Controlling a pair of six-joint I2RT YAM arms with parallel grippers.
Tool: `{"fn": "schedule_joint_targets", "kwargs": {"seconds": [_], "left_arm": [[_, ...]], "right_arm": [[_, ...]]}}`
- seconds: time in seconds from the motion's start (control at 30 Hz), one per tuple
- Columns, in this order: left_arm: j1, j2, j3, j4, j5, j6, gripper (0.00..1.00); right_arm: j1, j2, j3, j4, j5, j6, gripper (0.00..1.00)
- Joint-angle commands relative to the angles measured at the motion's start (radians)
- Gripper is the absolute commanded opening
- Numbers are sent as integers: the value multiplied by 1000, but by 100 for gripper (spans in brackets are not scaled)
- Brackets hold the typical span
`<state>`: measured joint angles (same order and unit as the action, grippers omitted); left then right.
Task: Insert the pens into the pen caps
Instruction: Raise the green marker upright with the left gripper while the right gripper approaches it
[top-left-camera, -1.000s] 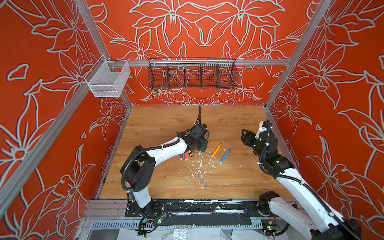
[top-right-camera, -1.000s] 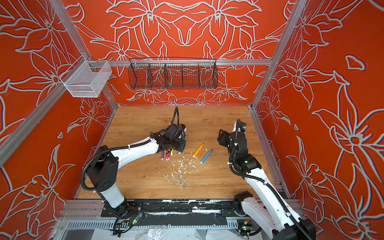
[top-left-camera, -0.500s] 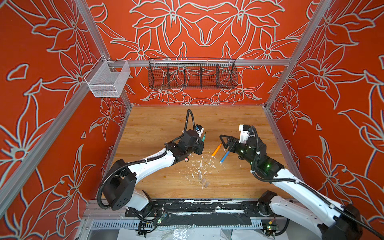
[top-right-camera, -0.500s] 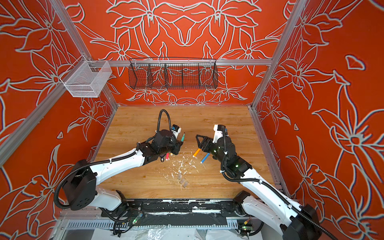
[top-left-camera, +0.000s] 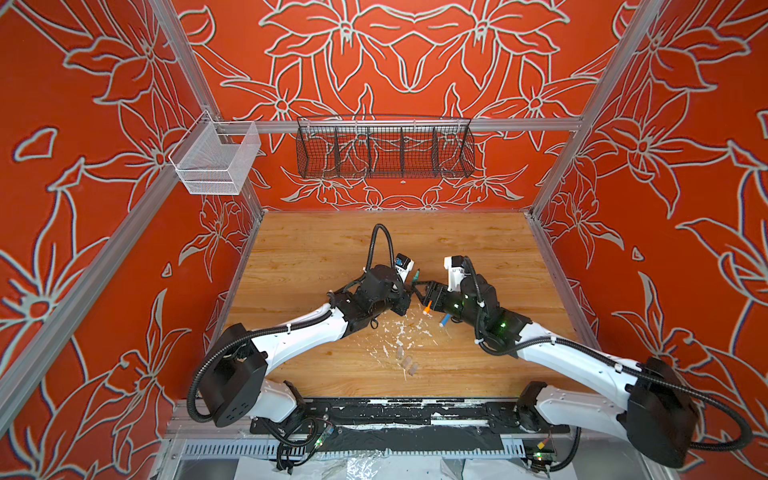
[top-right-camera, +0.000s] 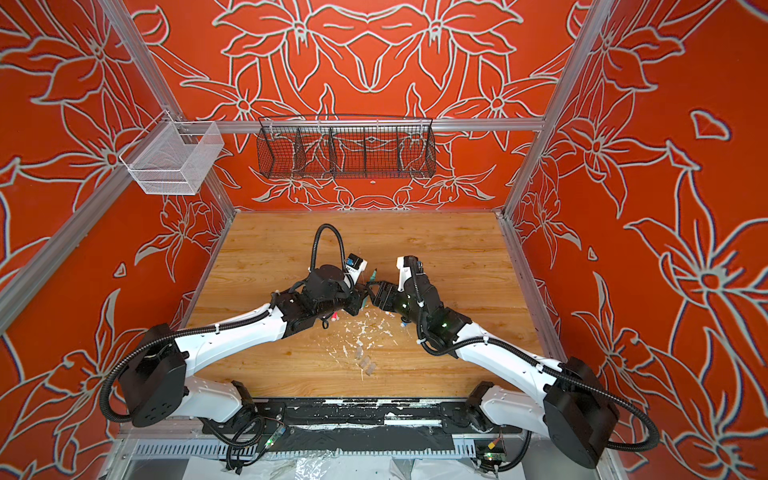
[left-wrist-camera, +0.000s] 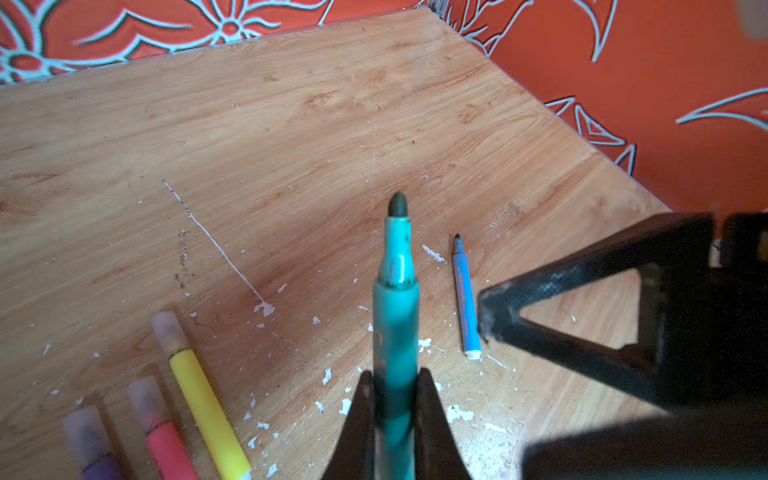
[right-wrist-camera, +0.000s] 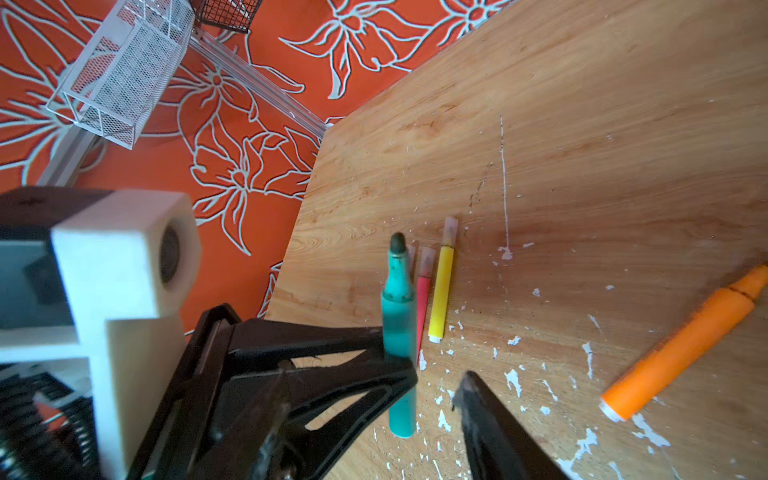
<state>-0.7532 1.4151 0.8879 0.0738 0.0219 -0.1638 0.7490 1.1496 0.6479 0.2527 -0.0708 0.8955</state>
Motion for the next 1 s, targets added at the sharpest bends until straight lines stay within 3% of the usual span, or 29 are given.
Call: {"fn": "schedule_joint_targets", "kwargs": {"seconds": [0.0,0.1,0.5,0.87,0.97], "left_arm": [[-8,-31,-10,51,43,28,0],[-15,-39,-22,67,69,43,0],[-32,-103,-95,151,110,79,0],[-37,-129,-122,176,122,90,1],[-37,-130,-124,179,116,90,16]], "right_arm": [[12,14,36,46,-8,16,67],[15,20,38,55,-7,15,66],[14,4,27,49,66,-3,49],[15,6,27,46,70,-6,6],[15,3,26,52,45,4,2]]}}
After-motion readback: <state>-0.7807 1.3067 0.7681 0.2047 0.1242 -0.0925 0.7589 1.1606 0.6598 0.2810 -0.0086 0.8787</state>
